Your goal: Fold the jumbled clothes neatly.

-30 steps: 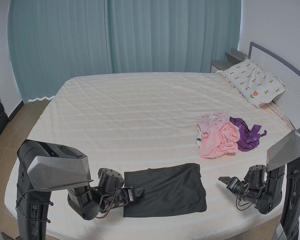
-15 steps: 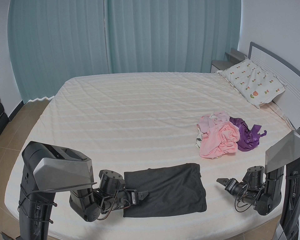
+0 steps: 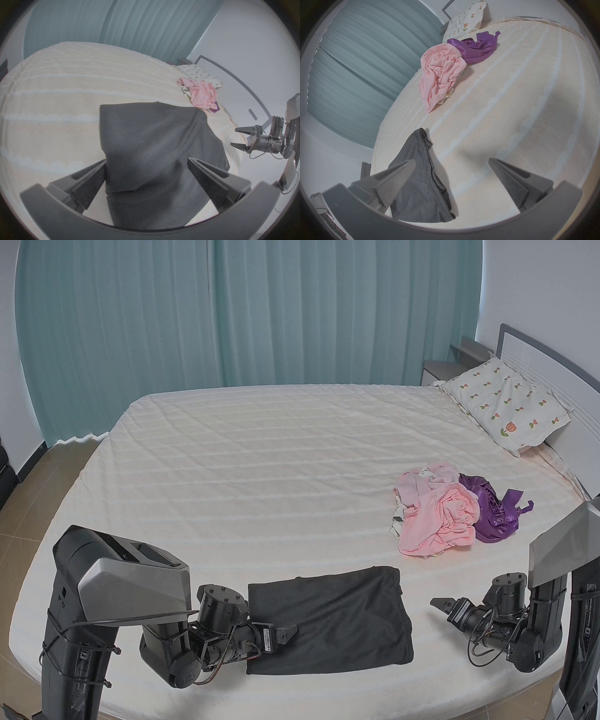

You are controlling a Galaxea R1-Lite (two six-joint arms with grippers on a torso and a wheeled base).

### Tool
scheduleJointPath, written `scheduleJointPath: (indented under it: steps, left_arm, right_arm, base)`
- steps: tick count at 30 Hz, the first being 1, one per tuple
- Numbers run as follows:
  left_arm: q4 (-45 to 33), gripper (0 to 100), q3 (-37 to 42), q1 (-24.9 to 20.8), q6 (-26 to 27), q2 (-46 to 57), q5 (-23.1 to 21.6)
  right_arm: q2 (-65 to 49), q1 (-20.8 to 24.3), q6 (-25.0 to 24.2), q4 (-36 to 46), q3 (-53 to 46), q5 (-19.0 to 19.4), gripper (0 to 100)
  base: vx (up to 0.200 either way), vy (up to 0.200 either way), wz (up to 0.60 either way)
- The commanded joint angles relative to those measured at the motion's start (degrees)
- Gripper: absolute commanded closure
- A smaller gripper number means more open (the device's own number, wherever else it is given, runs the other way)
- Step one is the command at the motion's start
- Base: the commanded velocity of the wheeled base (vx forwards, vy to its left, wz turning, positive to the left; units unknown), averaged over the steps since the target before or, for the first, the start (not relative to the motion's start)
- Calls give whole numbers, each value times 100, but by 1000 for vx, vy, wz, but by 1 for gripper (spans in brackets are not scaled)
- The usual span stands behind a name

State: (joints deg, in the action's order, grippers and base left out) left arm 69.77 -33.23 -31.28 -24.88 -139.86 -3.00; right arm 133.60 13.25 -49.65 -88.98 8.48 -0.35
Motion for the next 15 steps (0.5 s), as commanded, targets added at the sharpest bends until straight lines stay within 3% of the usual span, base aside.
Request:
scheduleJointPath:
  steps: [1, 14, 15]
  left_arm:
    - [90, 0, -52, -89, -8, -32, -104]
    - [107, 0, -131, -159, 1, -226, -201]
    - [107, 100, -131, -159, 1, -217, -201]
  right_arm:
    - [0, 2, -1, -102, -22, 0, 0]
    - [0, 2, -1, -102, -31, 0, 0]
    - [0, -7, -1, -102, -31, 0, 0]
  base:
    - [0, 0, 0]
    - [0, 0, 0]
    - [0, 0, 0]
